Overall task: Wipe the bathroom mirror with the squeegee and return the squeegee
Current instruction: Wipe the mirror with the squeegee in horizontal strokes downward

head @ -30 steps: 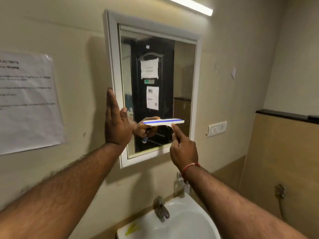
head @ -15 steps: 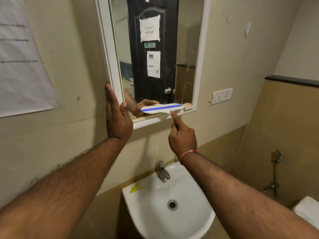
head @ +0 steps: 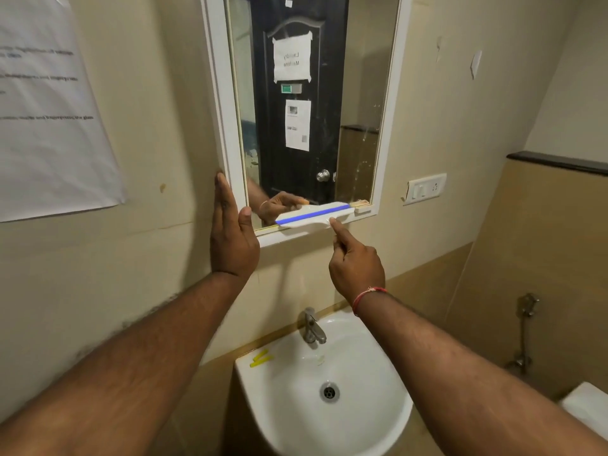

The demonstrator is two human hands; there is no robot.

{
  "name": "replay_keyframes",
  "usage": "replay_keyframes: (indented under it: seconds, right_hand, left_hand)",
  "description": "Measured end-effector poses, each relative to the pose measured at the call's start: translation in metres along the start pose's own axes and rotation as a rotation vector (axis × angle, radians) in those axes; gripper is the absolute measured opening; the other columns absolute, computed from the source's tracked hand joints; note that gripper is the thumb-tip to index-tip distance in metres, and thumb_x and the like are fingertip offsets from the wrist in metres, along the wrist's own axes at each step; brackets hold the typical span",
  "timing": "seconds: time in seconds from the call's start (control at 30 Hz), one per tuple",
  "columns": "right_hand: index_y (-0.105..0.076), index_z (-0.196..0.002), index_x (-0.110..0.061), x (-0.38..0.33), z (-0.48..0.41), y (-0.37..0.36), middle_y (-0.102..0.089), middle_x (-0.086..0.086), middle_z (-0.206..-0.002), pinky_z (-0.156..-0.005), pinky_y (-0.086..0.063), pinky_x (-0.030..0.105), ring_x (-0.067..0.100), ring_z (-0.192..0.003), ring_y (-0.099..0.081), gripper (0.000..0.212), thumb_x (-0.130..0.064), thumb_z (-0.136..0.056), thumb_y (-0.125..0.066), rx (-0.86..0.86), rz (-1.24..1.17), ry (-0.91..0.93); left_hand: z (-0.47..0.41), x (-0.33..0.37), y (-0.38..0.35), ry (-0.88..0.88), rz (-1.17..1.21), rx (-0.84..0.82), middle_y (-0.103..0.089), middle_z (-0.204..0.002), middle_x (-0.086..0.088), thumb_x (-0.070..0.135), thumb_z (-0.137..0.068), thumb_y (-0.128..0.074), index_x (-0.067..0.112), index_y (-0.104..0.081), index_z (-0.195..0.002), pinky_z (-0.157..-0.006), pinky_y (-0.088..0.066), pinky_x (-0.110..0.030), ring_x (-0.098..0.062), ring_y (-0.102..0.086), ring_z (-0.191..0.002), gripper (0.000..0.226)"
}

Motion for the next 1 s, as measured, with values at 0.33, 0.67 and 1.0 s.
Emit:
replay_keyframes:
  seconds: [0.33, 0.67, 1.0]
  right_hand:
    - [-0.058, -0.149, -0.049, -0.03, -0.021, 0.035, -0.076, -0.005, -0.119, -0.088, -0.059, 0.032, 0.012, -0.095, -0.068, 0.045, -0.033, -0.109, -0.046, -0.162, -0.01, -0.009]
    - [-0.063, -0.139, -0.056, -0.116, -0.077, 0.127, -0.076, -0.018, -0.094, -0.066, -0.059, 0.024, 0.01, -0.077, -0.071, 0.035, -0.038, -0.113, -0.047, 0.119, -0.266, 0.123]
    - [-0.064, -0.146, -0.04, -0.236, -0.143, 0.208, -0.077, -0.017, -0.109, -0.08, -0.067, 0.035, 0.013, -0.084, -0.074, 0.036, -0.03, -0.114, -0.051, 0.299, -0.396, 0.334]
  left_hand:
    - [-0.016, -0.004, 0.028, -0.056, -0.049, -0.126, -0.037, -0.174, -0.007, 0.037, -0.105, -0.05, 0.016, -0.025, -0.172, -0.126, -0.032, -0.037, -0.032, -0.043, -0.154, 0.074]
    - [-0.172, 0.085, 0.077, -0.434, -0.118, 0.027, -0.029, -0.178, -0.006, 0.037, -0.108, -0.048, 0.013, -0.029, -0.171, -0.127, -0.038, -0.052, -0.024, -0.031, -0.163, 0.071]
    - [-0.308, 0.188, 0.102, -0.562, -0.307, 0.11, -0.024, -0.179, -0.006, 0.023, -0.114, -0.047, 0.016, -0.026, -0.172, -0.135, -0.02, -0.042, -0.025, -0.021, -0.167, 0.062]
Point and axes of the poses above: each hand's wrist, its own z-axis away from the middle knuckle, its own y-axis out of the back of the hand, x = y × z, the point moved 7 cm from there along -z, towards the middle knuckle
